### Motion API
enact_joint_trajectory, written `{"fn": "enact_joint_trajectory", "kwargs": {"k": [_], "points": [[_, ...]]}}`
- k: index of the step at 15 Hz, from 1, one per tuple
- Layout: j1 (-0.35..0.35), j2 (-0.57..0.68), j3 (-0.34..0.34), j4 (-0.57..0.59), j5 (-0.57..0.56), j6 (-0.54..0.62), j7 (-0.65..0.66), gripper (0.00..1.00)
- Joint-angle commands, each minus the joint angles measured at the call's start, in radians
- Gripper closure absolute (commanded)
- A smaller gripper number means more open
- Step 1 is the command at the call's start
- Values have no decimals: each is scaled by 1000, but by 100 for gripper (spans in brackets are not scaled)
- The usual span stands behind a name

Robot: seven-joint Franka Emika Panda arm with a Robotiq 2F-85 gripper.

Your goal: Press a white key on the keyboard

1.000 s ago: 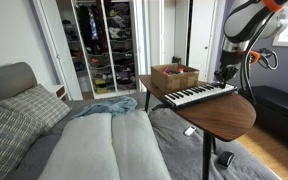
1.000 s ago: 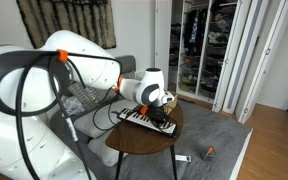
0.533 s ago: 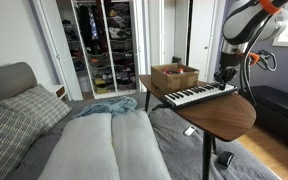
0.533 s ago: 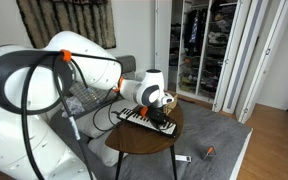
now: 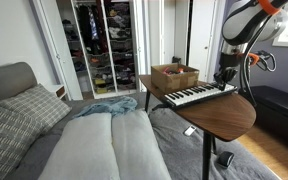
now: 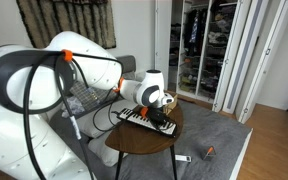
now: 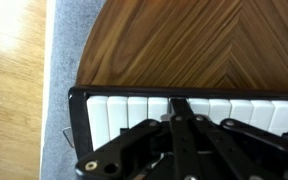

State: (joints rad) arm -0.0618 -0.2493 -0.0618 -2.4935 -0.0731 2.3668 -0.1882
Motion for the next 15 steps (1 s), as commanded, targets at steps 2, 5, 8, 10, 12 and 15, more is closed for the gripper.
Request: {"fn": "enact_joint_trajectory", "kwargs": {"k": [2, 5, 8, 10, 12, 15], "points": [[17, 21, -14, 9, 31, 14, -29, 100], [16, 29, -15, 12, 31, 11, -30, 100], [15, 27, -14, 13, 27, 10, -26, 100], [13, 16, -14, 12, 26, 9, -25, 100], [11, 0, -15, 11, 24, 8, -23, 100], [7, -29, -16, 10, 15, 6, -17, 100]]}}
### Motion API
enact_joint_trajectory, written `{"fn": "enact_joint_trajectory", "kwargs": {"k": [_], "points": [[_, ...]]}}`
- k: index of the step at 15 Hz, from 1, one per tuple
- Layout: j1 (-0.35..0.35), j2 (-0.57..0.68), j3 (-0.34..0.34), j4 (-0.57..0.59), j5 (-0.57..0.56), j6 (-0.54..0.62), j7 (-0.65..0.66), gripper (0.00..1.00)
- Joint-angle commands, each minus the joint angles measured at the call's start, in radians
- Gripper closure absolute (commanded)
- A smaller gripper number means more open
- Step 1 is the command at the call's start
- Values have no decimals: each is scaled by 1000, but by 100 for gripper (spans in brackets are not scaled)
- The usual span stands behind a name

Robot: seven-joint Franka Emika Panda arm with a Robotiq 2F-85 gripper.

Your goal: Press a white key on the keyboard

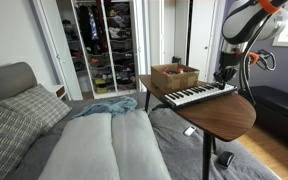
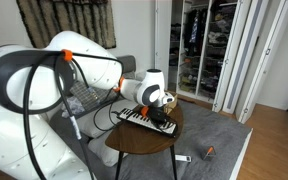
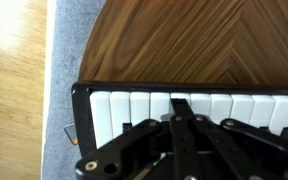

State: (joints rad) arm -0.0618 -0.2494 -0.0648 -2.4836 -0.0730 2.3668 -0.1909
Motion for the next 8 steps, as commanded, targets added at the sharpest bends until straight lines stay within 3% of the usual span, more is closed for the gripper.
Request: {"fn": "enact_joint_trajectory", "kwargs": {"k": [1, 7, 8], "points": [[5, -39, -13, 0, 11, 5, -9, 100], [1, -109, -20, -6, 7, 1, -5, 100], [0, -119, -21, -6, 5, 2, 0, 74]]}}
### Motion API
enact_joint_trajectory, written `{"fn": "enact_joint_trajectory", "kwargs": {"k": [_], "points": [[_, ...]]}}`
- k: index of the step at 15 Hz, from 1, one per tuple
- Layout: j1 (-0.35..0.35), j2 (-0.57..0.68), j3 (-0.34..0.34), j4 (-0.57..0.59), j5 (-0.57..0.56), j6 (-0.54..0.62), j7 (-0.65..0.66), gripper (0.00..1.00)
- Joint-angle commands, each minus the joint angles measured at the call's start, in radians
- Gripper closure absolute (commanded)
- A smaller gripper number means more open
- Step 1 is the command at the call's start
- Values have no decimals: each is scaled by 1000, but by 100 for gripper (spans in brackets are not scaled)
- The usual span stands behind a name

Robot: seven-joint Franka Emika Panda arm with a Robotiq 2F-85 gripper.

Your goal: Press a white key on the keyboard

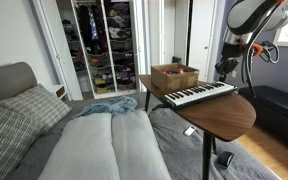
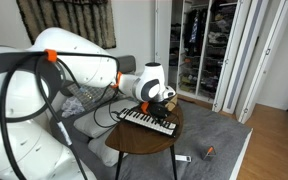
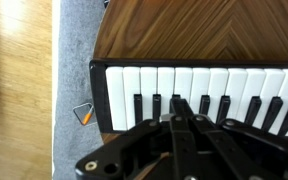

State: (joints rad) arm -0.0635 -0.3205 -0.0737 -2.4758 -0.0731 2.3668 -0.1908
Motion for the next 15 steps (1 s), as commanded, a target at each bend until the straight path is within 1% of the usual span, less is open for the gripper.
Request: {"fn": "enact_joint_trajectory", "kwargs": {"k": [1, 2, 6, 11, 12, 13, 15], "points": [[1, -57, -13, -14, 6, 1, 3, 73], [1, -65, -15, -15, 6, 1, 2, 68], [3, -97, -15, -19, 3, -8, 3, 40], [-1, -139, -15, -25, 5, -54, 19, 5], [-2, -150, -15, -29, 3, -60, 21, 1], [-4, -160, -15, -31, 2, -65, 23, 0], [-6, -181, -16, -37, 2, -73, 26, 0]]}}
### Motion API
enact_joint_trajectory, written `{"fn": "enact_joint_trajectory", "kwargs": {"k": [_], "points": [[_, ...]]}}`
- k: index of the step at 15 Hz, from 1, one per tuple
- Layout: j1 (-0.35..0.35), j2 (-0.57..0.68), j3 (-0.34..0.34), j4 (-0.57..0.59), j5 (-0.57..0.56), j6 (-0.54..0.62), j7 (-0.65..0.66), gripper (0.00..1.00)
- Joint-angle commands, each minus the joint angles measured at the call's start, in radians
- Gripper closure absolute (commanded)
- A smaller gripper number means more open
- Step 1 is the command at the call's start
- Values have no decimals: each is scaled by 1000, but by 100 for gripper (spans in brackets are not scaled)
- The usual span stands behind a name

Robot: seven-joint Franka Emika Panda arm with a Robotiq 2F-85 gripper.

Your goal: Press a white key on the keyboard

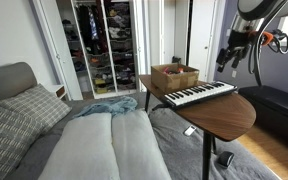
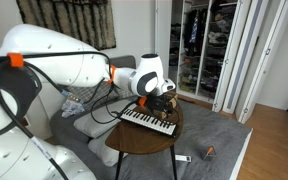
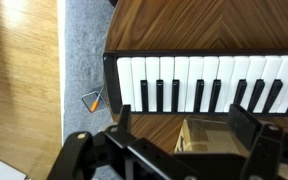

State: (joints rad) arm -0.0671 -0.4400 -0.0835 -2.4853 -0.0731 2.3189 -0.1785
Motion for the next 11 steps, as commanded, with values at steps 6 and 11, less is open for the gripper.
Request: {"fn": "enact_joint_trajectory", "kwargs": {"k": [6, 11], "points": [[0, -54, -8, -7, -3, -25, 5, 0], [0, -52, -8, -8, -3, -25, 5, 0]]}}
